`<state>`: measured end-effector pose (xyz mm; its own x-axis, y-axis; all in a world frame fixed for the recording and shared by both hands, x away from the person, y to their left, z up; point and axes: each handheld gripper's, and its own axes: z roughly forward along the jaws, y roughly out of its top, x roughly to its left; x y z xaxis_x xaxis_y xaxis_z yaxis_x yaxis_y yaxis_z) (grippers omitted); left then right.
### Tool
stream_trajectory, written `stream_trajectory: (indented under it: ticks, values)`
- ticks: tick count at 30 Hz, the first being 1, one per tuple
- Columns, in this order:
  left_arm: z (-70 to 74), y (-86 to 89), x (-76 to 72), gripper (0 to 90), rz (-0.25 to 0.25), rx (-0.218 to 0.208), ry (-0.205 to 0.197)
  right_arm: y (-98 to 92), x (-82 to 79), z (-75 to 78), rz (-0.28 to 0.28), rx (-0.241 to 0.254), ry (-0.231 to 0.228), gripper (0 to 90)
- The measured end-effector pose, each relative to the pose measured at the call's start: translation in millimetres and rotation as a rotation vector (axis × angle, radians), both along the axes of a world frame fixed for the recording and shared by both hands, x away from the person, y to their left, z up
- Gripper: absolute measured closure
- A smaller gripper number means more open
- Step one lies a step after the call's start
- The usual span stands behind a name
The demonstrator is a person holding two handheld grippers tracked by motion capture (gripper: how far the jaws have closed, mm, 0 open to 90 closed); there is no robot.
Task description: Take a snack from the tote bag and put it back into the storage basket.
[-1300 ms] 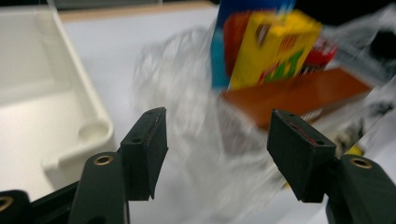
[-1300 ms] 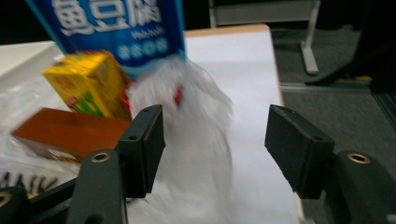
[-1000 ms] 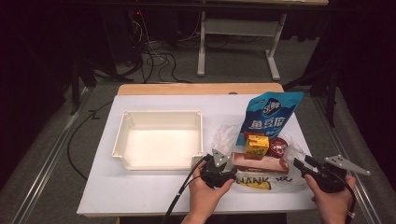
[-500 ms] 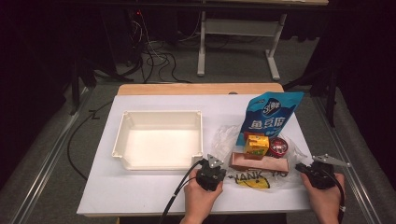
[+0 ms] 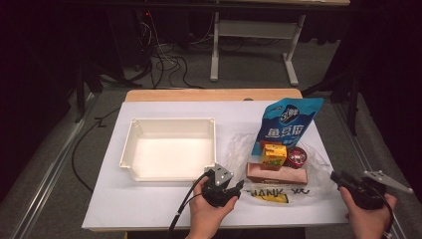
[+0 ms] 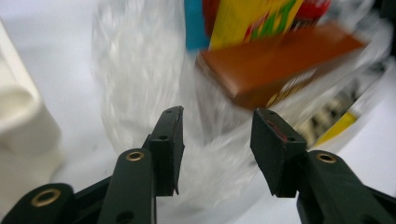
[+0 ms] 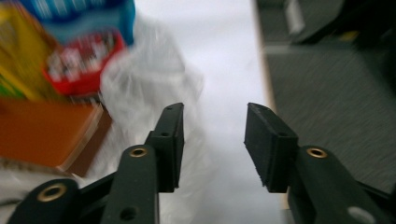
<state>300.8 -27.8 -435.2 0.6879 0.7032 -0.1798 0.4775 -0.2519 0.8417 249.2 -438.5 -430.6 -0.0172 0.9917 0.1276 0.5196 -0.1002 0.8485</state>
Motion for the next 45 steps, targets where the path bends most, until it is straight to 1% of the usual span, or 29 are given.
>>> stream_trajectory:
  ticks: [1,2,3,4,5,6,7,8,10,12,13,15,17,19,20,21,23,25,26,27,29,31,33,34,36,38,40,42,45]
  values:
    - [3.3,-1.2,0.6,54.5,0.005,-0.007,-0.017,1.5,-4.8,8.1,-0.013,-0.01,-0.048,56.8]
    - [5.7,-3.9,2.7,55.3,0.009,-0.013,-0.032,4.1,-7.2,15.3,-0.007,-0.015,-0.083,58.5]
    - [6.4,-5.8,4.9,56.0,0.01,-0.008,-0.035,8.7,-5.8,21.7,0.035,-0.011,-0.106,61.5]
    - [6.1,-9.0,8.6,57.6,0.017,0.002,-0.04,12.2,-3.0,23.8,0.071,0.002,-0.106,64.9]
    - [4.9,-11.6,12.9,61.1,0.026,0.013,-0.042,17.0,2.4,24.3,0.123,0.034,-0.098,68.7]
    - [3.0,-13.1,17.8,63.7,0.041,0.007,-0.037,22.6,9.2,22.4,0.171,0.051,-0.08,72.0]
    - [1.0,-13.3,23.4,67.2,0.061,0.01,-0.027,29.8,16.0,18.8,0.19,0.038,-0.049,76.7]
    - [-1.1,-13.7,28.7,69.9,0.097,0.02,-0.011,35.5,22.8,13.5,0.204,0.027,-0.017,79.7]
    - [-6.8,-13.9,38.8,72.1,0.129,-0.001,0.026,41.7,32.9,1.6,0.21,0.041,0.027,85.3]
    - [-18.1,-18.9,45.7,72.1,0.136,-0.004,0.065,42.9,40.0,-8.8,0.216,0.047,0.065,88.0]
    - [-22.7,-21.2,46.4,73.4,0.123,0.015,0.073,41.9,43.8,-13.8,0.236,0.067,0.078,89.3]
    - [-31.3,-27.5,45.6,76.8,0.107,0.046,0.086,40.8,47.5,-16.0,0.275,0.083,0.058,90.0]
    - [-38.8,-32.3,44.7,79.0,0.095,0.083,0.092,41.5,52.8,-17.8,0.285,0.082,0.073,90.0]
    - [-44.2,-34.6,44.8,80.7,0.097,0.114,0.098,40.8,59.5,-23.1,0.291,0.077,0.109,90.0]
    - [-46.4,-34.8,44.6,81.3,0.098,0.126,0.1,39.4,61.7,-25.9,0.288,0.098,0.121,90.0]
    - [-47.6,-34.9,43.8,82.6,0.102,0.131,0.091,36.7,62.8,-27.0,0.285,0.131,0.133,90.0]
    - [-47.3,-35.3,42.8,84.5,0.103,0.147,0.081,34.6,64.5,-31.4,0.272,0.1,0.177,90.0]
    - [-47.3,-35.2,42.8,85.7,0.104,0.15,0.079,32.7,65.0,-38.1,0.283,0.109,0.212,90.0]
    - [-47.3,-34.7,43.0,86.1,0.106,0.146,0.083,32.3,65.2,-41.1,0.282,0.101,0.235,90.0]
    - [-47.4,-33.9,43.6,86.4,0.109,0.151,0.073,31.8,65.4,-43.8,0.279,0.081,0.247,90.0]
    - [-47.0,-33.9,42.7,86.4,0.111,0.153,0.079,28.4,64.7,-44.9,0.258,0.092,0.26,90.0]
    - [-45.5,-32.2,42.8,85.4,0.112,0.152,0.084,26.6,63.4,-43.2,0.227,0.065,0.266,90.0]
    - [-39.5,-27.8,41.1,82.2,0.113,0.112,0.084,25.9,61.3,-42.2,0.207,0.056,0.264,90.0]
    - [-34.4,-25.8,38.4,80.9,0.117,0.088,0.07,26.7,57.9,-40.4,0.191,0.051,0.246,90.0]
    - [-24.4,-23.6,32.5,79.3,0.104,0.044,0.045,27.6,48.5,-33.1,0.205,0.063,0.183,90.0]
    - [-18.3,-23.5,26.5,78.7,0.064,0.008,0.041,28.7,35.8,-22.1,0.22,0.064,0.114,90.0]
    - [-18.9,-26.1,22.3,76.6,0.012,0.015,0.048,31.8,25.6,-16.0,0.227,0.036,0.097,90.0]
    - [-24.2,-29.1,20.4,77.0,0.018,0.052,0.039,33.5,20.3,-17.2,0.244,0.048,0.105,90.0]
    - [-32.7,-29.6,23.4,77.4,0.008,0.053,0.079,34.6,20.2,-24.5,0.26,0.066,0.147,90.0]
